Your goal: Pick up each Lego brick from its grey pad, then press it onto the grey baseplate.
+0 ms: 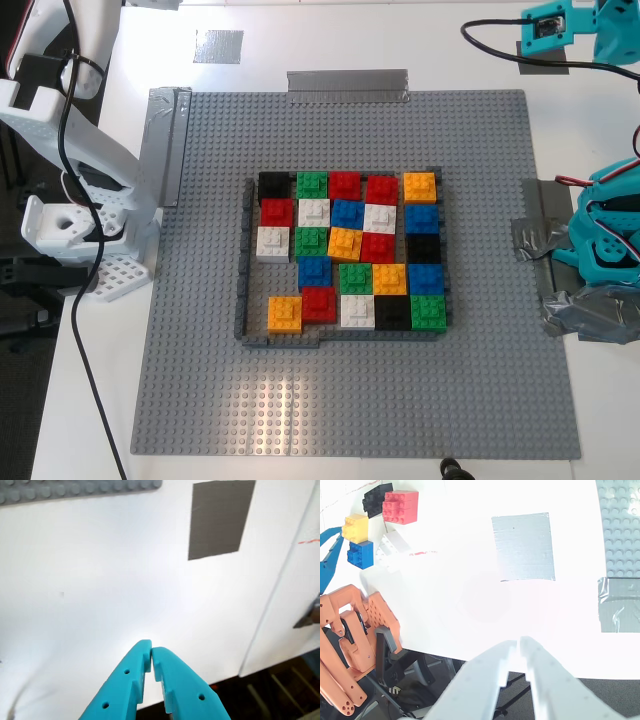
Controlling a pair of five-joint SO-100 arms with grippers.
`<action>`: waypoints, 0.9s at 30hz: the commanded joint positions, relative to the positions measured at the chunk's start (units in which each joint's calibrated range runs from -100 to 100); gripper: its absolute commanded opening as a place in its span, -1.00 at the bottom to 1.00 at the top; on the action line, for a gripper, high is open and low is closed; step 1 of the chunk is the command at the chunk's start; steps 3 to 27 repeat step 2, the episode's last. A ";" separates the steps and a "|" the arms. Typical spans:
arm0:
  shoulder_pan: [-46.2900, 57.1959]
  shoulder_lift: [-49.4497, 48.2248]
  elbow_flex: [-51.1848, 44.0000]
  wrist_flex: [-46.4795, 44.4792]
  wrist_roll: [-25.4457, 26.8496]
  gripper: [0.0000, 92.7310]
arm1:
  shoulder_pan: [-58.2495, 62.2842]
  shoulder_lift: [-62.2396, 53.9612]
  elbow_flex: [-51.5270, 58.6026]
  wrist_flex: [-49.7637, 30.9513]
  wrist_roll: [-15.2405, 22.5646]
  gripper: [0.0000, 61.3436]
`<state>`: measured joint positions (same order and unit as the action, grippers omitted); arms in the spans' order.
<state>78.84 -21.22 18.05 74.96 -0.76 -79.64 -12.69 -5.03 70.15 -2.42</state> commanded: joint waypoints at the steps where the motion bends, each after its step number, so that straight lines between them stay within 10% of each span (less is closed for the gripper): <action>1: 0.56 -1.79 -1.12 -5.31 -0.15 -1.00 | -0.20 0.08 -4.41 0.23 -0.34 -1.00; 27: 0.70 -1.87 -1.12 -6.20 -0.15 -1.00 | -0.34 0.08 -4.41 0.23 -0.49 -1.00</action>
